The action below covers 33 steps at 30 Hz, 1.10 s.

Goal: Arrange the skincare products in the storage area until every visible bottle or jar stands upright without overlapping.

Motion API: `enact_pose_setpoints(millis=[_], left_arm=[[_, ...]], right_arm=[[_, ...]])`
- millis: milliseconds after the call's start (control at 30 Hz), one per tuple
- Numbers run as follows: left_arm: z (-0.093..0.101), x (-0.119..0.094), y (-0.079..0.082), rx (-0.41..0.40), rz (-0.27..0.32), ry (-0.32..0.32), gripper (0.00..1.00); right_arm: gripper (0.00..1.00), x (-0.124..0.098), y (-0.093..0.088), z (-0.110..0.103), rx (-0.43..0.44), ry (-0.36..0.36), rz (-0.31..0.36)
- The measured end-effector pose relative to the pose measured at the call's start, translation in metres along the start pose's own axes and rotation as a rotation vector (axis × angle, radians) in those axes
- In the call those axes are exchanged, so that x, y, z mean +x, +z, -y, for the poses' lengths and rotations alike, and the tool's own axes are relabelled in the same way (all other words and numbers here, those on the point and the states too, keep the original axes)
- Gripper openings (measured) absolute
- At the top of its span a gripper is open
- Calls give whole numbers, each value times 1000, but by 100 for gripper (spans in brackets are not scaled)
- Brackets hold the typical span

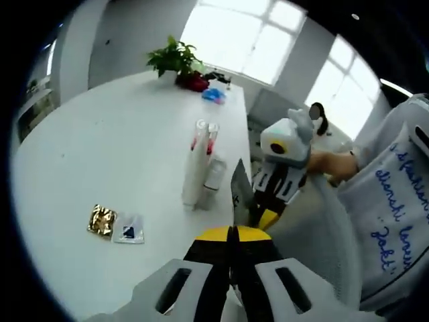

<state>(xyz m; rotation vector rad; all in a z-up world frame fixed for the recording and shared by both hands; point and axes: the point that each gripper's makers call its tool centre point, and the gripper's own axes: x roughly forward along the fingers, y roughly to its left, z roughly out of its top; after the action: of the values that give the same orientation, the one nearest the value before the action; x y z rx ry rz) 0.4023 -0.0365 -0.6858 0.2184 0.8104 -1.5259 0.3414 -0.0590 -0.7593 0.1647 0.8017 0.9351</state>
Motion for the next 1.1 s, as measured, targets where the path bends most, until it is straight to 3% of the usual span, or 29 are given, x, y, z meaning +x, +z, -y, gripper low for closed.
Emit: enact_pose_setpoints(millis=[433, 700, 1100], left_arm=[[-33, 14, -13, -73, -40, 4, 0], [-35, 30, -21, -97, -61, 13, 0], [-56, 44, -33, -78, -115, 44, 0]], right_arm=[[2, 6, -3, 13, -4, -35, -55], [1, 9, -6, 22, 6, -61, -71], [1, 15, -7, 31, 8, -106, -97]])
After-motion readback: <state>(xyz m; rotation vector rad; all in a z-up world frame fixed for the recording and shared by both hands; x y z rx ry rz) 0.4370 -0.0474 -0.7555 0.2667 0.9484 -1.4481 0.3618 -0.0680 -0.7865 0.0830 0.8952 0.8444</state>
